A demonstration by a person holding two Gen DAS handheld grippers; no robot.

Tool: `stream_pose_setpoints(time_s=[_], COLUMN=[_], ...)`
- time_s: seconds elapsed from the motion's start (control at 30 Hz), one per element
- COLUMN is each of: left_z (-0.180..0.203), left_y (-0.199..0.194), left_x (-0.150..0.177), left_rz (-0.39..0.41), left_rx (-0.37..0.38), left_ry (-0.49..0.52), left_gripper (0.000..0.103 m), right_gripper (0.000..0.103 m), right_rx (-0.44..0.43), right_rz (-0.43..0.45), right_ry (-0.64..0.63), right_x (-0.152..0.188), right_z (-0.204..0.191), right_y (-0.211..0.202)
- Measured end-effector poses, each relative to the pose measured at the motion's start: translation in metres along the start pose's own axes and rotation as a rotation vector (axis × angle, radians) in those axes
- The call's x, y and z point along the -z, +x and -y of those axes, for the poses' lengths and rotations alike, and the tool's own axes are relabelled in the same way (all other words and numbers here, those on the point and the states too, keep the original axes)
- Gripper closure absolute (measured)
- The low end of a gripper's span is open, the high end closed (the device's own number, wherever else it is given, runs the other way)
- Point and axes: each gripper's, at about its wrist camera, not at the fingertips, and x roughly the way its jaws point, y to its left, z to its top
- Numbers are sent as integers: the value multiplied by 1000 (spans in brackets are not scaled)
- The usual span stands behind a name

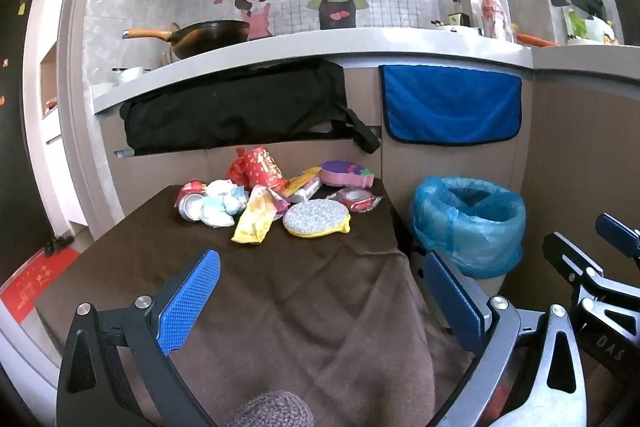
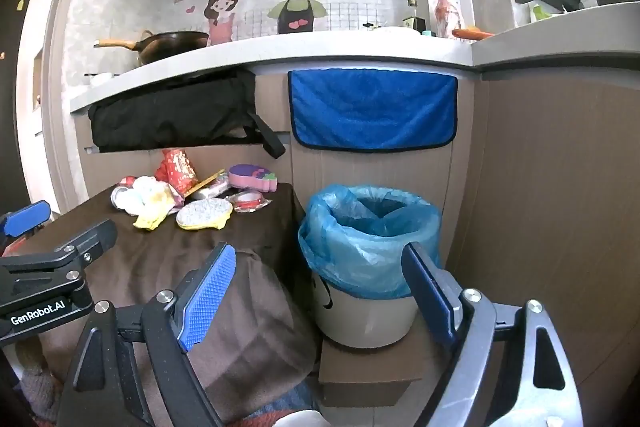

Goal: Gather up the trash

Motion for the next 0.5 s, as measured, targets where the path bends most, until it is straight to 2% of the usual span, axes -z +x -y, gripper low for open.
stream_pose_setpoints(time_s=[0.5], left_z=[1], left_y=[0], left_x=[2], left_rz=[7], left_rx=[-1], left_ry=[-2], left_gripper=[2], right_gripper=[20], right_rx=[5], right_rz=[9], right_ry=[5], right_x=[-3], right_z=[4], right_y=[-1])
